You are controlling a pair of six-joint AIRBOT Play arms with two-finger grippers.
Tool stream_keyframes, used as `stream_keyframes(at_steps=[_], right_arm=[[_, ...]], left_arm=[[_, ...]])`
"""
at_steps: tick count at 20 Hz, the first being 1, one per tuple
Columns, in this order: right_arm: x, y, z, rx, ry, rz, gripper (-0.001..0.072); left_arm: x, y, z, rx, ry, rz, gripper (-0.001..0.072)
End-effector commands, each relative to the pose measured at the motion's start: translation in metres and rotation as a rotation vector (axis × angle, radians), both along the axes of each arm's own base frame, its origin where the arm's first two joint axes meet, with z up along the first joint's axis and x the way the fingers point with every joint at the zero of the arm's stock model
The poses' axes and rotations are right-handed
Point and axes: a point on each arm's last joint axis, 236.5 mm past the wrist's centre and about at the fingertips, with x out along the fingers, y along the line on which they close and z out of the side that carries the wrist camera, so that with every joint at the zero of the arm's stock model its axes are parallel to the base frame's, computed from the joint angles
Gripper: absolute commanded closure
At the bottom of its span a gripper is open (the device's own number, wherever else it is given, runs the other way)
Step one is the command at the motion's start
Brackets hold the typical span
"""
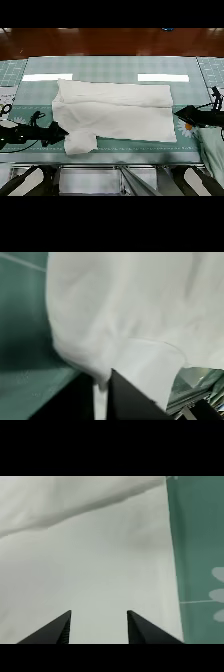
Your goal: Fold the shirts.
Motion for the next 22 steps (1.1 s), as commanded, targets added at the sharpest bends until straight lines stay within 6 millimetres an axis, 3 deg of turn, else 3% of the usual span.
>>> stream_keyframes(at_steps=[1,2,3,7,10,15,19,22], right_arm=[[-0.030,-0.072,-0.016,-0.188,0.151,-0.152,0.0297],[-0.051,-0.090,-0.022,-0.200,0.224,-0.212,0.0297],[-0.071,-0.092,-0.030,-0.164,0.299,-0.266,0.0297],[-0.093,-0.032,-0.056,0.063,0.367,-0.234,0.0297],[-0.102,-0.021,-0.063,0.095,0.393,-0.222,0.0297],[-0.109,0.002,-0.072,0.149,0.459,-0.111,0.0297],[-0.085,0.018,-0.077,0.257,0.416,-0.118,0.0297],[-0.079,0.023,-0.084,0.312,0.420,-0.124,0.0297]], left_arm=[[0.003,-0.018,0.002,-0.012,-0.051,-0.117,0.0685],[0.005,-0.019,0.008,-0.022,-0.070,-0.149,0.0685],[0.008,-0.018,0.012,-0.028,-0.083,-0.160,0.0685],[0.018,-0.016,0.022,-0.029,-0.111,-0.165,0.0685],[0.018,-0.016,0.022,-0.028,-0.111,-0.165,0.0685],[0.020,-0.014,0.021,-0.018,-0.118,-0.158,0.0685],[0.021,-0.014,0.021,-0.017,-0.119,-0.157,0.0685],[0.023,-0.012,0.020,-0.008,-0.126,-0.151,0.0685]])
